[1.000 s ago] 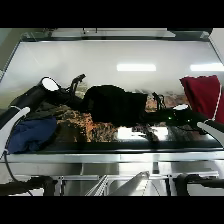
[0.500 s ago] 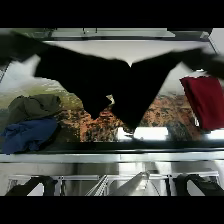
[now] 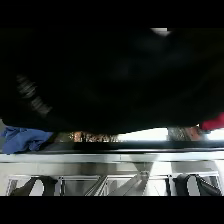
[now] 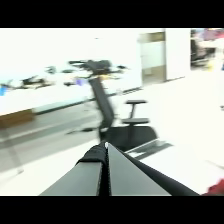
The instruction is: Fold the shirts.
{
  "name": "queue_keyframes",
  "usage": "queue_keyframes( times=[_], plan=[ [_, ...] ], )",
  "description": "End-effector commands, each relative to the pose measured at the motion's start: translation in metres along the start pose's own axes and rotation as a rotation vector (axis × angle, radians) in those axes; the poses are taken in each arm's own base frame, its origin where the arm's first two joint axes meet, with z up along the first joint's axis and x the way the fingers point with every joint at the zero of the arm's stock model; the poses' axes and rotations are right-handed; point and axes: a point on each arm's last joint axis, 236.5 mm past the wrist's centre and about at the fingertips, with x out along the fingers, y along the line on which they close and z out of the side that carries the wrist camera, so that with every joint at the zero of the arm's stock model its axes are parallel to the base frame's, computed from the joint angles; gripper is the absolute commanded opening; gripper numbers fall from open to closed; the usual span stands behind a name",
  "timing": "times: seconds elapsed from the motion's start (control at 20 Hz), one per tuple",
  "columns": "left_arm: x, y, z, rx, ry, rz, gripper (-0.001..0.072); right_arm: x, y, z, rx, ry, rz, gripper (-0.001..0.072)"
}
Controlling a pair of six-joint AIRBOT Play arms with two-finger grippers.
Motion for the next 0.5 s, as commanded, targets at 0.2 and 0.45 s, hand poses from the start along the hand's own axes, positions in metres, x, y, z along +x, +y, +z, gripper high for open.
queue_keyframes(
  times=[0.2, 0.45],
  plan=[
    [0.063, 0.112, -0.163, -0.429, 0.376, -0.054, 0.0014, 0.046, -0.104, -0.151, 0.489, 0.374, 0.023, 0.0017],
    [0.133, 0.141, -0.332, -0.712, 0.582, -0.146, 0.0013, 0.054, -0.162, -0.325, 0.928, 0.63, 0.027, 0.0016]
  ],
)
